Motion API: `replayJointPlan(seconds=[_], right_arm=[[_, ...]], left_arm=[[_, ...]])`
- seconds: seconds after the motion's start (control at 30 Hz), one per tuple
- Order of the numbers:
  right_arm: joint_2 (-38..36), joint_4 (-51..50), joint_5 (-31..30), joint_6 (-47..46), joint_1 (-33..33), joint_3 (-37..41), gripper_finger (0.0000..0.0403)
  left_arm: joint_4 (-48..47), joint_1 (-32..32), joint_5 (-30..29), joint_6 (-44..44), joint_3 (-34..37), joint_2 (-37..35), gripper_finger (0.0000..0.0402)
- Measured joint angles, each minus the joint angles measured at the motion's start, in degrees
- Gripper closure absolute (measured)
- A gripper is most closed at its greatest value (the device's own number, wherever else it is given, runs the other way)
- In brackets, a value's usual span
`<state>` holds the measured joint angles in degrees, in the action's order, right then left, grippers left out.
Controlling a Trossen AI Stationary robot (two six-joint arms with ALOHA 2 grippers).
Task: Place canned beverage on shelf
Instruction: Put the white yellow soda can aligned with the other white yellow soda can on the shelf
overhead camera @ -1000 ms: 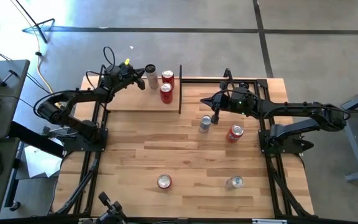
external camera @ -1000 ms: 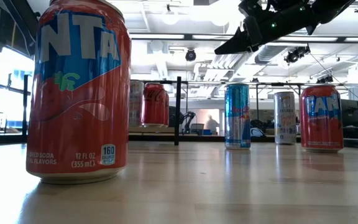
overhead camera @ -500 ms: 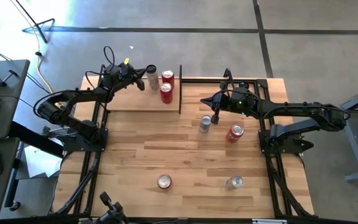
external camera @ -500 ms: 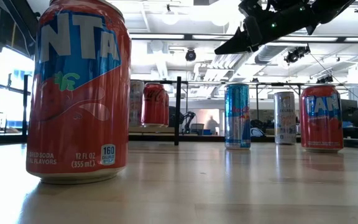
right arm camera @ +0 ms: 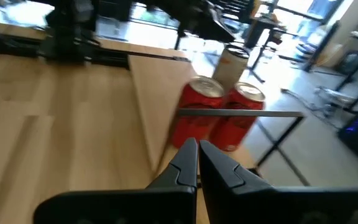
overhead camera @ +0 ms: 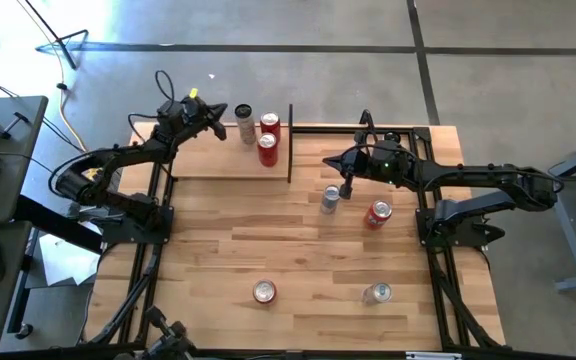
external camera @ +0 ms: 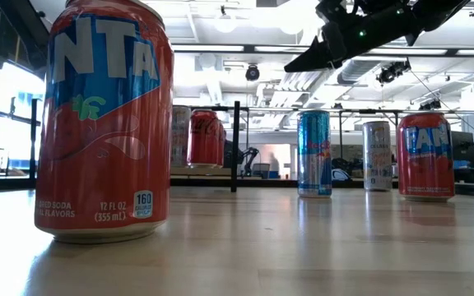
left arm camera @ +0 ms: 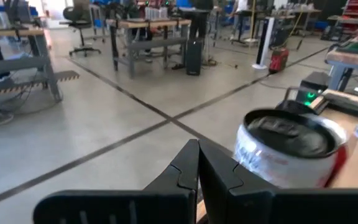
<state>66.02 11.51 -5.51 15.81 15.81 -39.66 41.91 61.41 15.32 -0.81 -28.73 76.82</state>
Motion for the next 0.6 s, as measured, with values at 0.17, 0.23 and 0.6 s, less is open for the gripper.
replayJointPlan(seconds=[0.17, 0.23, 0.6], right_arm=[[0.0, 0.54, -4.96, 3.69, 0.0, 0.0, 0.0403], [-0.02, 1.33, -6.94, 3.77, 0.01, -0.02, 0.0403], [-0.15, -28.78, -15.24, 2.84, 2.37, -15.47, 0.0403]], left_arm=[[-5.15, -0.44, 0.6, -2.91, 0.0, -5.11, 0.0401], [-8.14, -1.42, 0.67, -4.31, -0.02, -7.08, 0.0401], [-7.48, -5.39, 0.45, -6.96, 6.69, -12.08, 0.0401]])
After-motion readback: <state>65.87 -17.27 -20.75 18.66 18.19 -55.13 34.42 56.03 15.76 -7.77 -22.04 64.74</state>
